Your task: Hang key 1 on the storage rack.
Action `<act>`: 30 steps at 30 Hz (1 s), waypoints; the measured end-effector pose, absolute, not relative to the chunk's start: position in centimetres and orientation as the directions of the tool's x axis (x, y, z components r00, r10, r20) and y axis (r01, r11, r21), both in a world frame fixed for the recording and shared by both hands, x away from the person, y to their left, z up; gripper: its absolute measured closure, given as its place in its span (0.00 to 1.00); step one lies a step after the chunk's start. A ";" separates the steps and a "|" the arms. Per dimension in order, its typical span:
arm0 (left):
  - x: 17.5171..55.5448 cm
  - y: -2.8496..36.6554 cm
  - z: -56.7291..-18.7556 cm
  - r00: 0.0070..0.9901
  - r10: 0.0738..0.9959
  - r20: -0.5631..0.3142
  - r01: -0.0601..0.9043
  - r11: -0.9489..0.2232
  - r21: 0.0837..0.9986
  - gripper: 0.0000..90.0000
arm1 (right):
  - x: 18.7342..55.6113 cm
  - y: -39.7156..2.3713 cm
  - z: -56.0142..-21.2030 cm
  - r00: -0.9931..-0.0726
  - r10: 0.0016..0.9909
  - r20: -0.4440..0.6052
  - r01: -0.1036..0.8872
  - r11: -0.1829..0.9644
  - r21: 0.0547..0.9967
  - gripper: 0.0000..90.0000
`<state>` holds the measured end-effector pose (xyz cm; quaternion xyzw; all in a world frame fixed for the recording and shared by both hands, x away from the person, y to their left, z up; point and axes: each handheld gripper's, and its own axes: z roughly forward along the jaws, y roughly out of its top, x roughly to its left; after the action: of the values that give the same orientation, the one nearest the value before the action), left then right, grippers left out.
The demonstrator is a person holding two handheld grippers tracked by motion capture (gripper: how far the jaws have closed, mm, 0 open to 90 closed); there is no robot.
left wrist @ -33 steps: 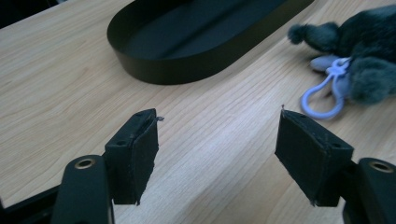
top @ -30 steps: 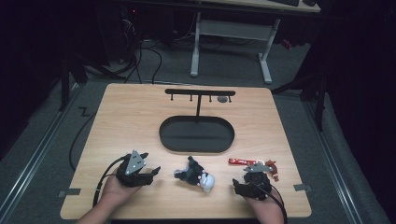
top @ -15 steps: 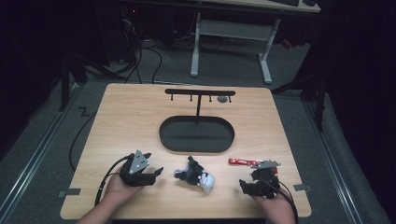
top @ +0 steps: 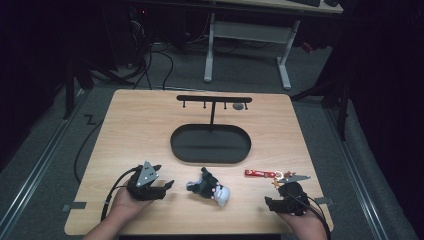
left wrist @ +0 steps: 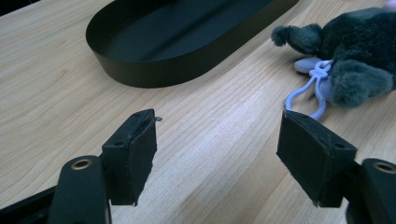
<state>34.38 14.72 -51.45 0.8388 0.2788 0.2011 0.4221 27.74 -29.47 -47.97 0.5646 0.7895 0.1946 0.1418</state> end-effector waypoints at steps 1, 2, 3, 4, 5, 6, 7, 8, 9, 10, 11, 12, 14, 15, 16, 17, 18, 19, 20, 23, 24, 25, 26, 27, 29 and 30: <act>34.4 14.7 -51.4 0.764 0.638 0.102 0.298 -0.488 0.820 0.32 | 27.7 -29.5 -48.0 -0.322 0.947 -0.004 0.836 0.287 0.467 0.37; 34.4 14.9 -51.4 0.761 0.641 0.103 0.298 -0.486 0.822 0.32 | 27.7 -29.6 -47.9 -0.322 0.947 -0.007 0.837 0.288 0.465 0.38; 34.4 14.9 -51.4 0.760 0.641 0.103 0.299 -0.486 0.821 0.32 | 27.6 -29.9 -47.7 -0.321 0.947 -0.014 0.839 0.291 0.460 0.38; 34.4 15.0 -51.4 0.761 0.641 0.102 0.301 -0.488 0.819 0.32 | 27.6 -29.9 -47.7 -0.321 0.947 -0.014 0.839 0.291 0.460 0.38; 34.3 15.1 -51.5 0.759 0.644 0.100 0.305 -0.486 0.819 0.32 | 27.6 -30.0 -47.7 -0.318 0.948 -0.013 0.841 0.288 0.458 0.38; 34.3 15.3 -51.5 0.757 0.646 0.097 0.310 -0.486 0.817 0.32 | 27.6 -30.4 -47.6 -0.314 0.949 -0.018 0.846 0.289 0.449 0.38; 34.3 15.3 -51.5 0.757 0.646 0.097 0.310 -0.486 0.817 0.32 | 27.6 -30.4 -47.6 -0.314 0.949 -0.018 0.846 0.289 0.449 0.38; 34.3 15.5 -51.5 0.755 0.648 0.100 0.311 -0.488 0.815 0.32 | 27.6 -30.6 -47.6 -0.315 0.949 -0.018 0.846 0.289 0.448 0.38; 34.2 15.7 -51.5 0.751 0.653 0.096 0.316 -0.484 0.816 0.32 | 27.6 -30.7 -47.6 -0.310 0.951 -0.014 0.851 0.284 0.441 0.38; 34.2 15.9 -51.5 0.750 0.655 0.092 0.317 -0.477 0.820 0.32 | 27.6 -30.9 -47.6 -0.309 0.951 -0.019 0.851 0.286 0.441 0.38; 34.2 16.0 -51.5 0.749 0.657 0.090 0.319 -0.476 0.820 0.32 | 27.6 -31.0 -47.6 -0.307 0.952 -0.018 0.853 0.284 0.438 0.38; 34.1 16.3 -51.5 0.747 0.659 0.088 0.322 -0.474 0.820 0.32 | 27.6 -31.2 -47.5 -0.306 0.952 -0.016 0.855 0.282 0.436 0.38; 34.1 16.5 -51.5 0.746 0.662 0.079 0.326 -0.465 0.823 0.33 | 27.6 -31.4 -47.4 -0.300 0.954 -0.019 0.856 0.278 0.435 0.38; 34.1 16.5 -51.5 0.746 0.662 0.079 0.326 -0.465 0.823 0.33 | 27.6 -31.4 -47.4 -0.300 0.954 -0.019 0.856 0.278 0.435 0.38; 34.1 16.6 -51.5 0.747 0.661 0.074 0.328 -0.463 0.823 0.33 | 27.6 -31.6 -47.3 -0.298 0.954 -0.021 0.857 0.277 0.434 0.38; 34.1 16.6 -51.5 0.747 0.661 0.072 0.330 -0.462 0.823 0.33 | 27.6 -31.8 -47.1 -0.295 0.955 -0.022 0.856 0.274 0.438 0.38; 34.1 16.7 -51.6 0.747 0.661 0.071 0.331 -0.463 0.822 0.33 | 27.6 -32.1 -46.7 -0.283 0.959 -0.017 0.861 0.262 0.437 0.39; 34.1 16.7 -51.6 0.747 0.661 0.071 0.332 -0.462 0.822 0.33 | 27.6 -32.1 -46.7 -0.283 0.959 -0.017 0.861 0.262 0.437 0.39; 34.2 16.9 -51.7 0.745 0.664 0.070 0.334 -0.462 0.822 0.33 | 27.7 -32.3 -46.4 -0.291 0.957 -0.022 0.857 0.270 0.439 0.45; 34.0 17.2 -51.7 0.741 0.668 0.070 0.336 -0.459 0.822 0.32 | 28.3 -32.7 -46.1 -0.276 0.960 -0.039 0.860 0.265 0.436 0.48; 34.0 17.2 -51.7 0.741 0.668 0.070 0.336 -0.459 0.822 0.32 | 28.3 -32.7 -46.1 -0.276 0.960 -0.039 0.860 0.265 0.436 0.48; 33.9 17.3 -51.6 0.742 0.666 0.074 0.334 -0.464 0.821 0.32 | 28.6 -33.0 -46.0 -0.270 0.962 -0.046 0.865 0.264 0.427 0.49; 33.8 17.4 -51.5 0.740 0.668 0.082 0.332 -0.468 0.819 0.32 | 29.1 -33.3 -45.8 -0.261 0.964 -0.059 0.869 0.261 0.420 0.51; 33.8 17.4 -51.5 0.740 0.668 0.082 0.332 -0.468 0.819 0.32 | 29.1 -33.3 -45.8 -0.261 0.964 -0.059 0.869 0.261 0.420 0.51; 33.7 17.5 -51.4 0.736 0.672 0.083 0.332 -0.464 0.821 0.32 | 29.7 -33.6 -45.6 -0.251 0.966 -0.068 0.873 0.256 0.414 0.53; 33.5 17.5 -51.3 0.734 0.674 0.087 0.330 -0.466 0.821 0.32 | 30.2 -33.9 -45.6 -0.233 0.971 -0.062 0.880 0.237 0.412 0.58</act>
<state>33.50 17.55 -51.33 0.8313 0.3021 0.2049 0.4192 30.17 -33.93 -45.57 0.5998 0.7712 0.1471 0.1546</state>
